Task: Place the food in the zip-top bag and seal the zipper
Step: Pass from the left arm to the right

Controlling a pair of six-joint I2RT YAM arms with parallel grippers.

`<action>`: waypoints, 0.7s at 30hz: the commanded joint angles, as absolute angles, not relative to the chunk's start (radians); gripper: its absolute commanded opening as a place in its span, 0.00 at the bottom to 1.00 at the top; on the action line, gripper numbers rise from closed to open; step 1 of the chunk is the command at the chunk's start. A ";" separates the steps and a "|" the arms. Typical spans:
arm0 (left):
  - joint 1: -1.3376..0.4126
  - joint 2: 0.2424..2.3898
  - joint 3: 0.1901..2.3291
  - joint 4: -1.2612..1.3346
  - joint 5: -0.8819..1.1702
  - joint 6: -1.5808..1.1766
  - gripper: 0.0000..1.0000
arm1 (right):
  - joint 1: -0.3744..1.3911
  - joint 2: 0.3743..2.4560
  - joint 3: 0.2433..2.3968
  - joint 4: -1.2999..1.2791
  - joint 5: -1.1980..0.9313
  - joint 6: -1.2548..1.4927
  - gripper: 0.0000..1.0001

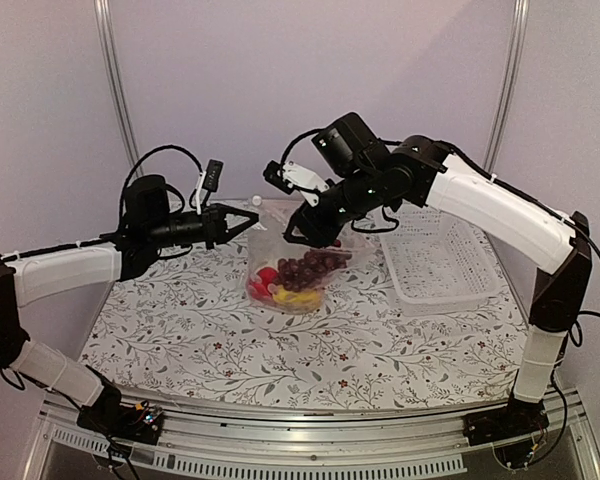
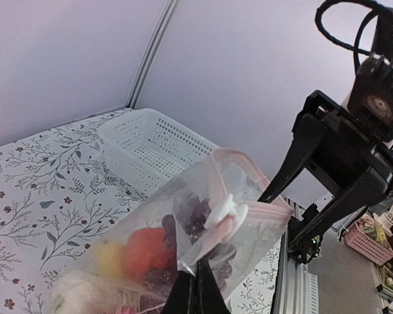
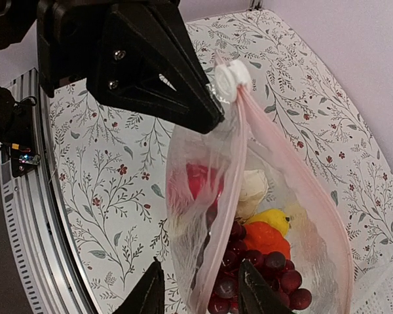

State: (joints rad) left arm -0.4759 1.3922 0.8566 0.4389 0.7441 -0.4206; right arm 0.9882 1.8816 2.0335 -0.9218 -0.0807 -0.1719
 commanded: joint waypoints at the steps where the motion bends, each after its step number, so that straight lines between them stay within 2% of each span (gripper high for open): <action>1: -0.507 1.320 0.910 0.318 0.693 -0.331 0.00 | 0.992 1.945 2.101 -0.902 -0.108 -0.128 0.37; 4: -0.531 1.295 0.931 0.222 0.665 -0.263 0.00 | 0.992 1.970 2.122 -0.888 -0.126 -0.122 0.36; 7: -0.541 1.279 0.944 0.154 0.644 -0.216 0.00 | 0.993 1.980 2.134 -0.873 -0.140 -0.117 0.30; 9: -0.542 1.270 0.945 0.133 0.639 -0.205 0.00 | 0.993 1.982 2.137 -0.864 -0.153 -0.119 0.20; 11: -0.542 1.265 0.943 0.125 0.635 -0.200 0.00 | 0.993 1.980 2.138 -0.857 -0.170 -0.123 0.04; 12: -0.542 1.266 0.943 0.121 0.633 -0.199 0.03 | 0.992 1.978 2.139 -0.855 -0.179 -0.125 0.00; 14: -0.542 1.267 0.943 0.115 0.632 -0.197 0.20 | 0.993 1.974 2.138 -0.852 -0.193 -0.130 0.00; 16: -0.542 1.269 0.945 0.112 0.630 -0.190 0.32 | 0.993 1.963 2.134 -0.852 -0.207 -0.134 0.00; 21: -0.542 1.284 0.960 0.115 0.653 -0.170 0.33 | 0.992 1.931 2.096 -0.853 -0.249 -0.149 0.00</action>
State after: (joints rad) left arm -0.5350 1.2839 0.9253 0.1337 0.6392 -0.2028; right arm 0.9882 1.9667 2.1067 -0.8768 -0.1974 -0.1326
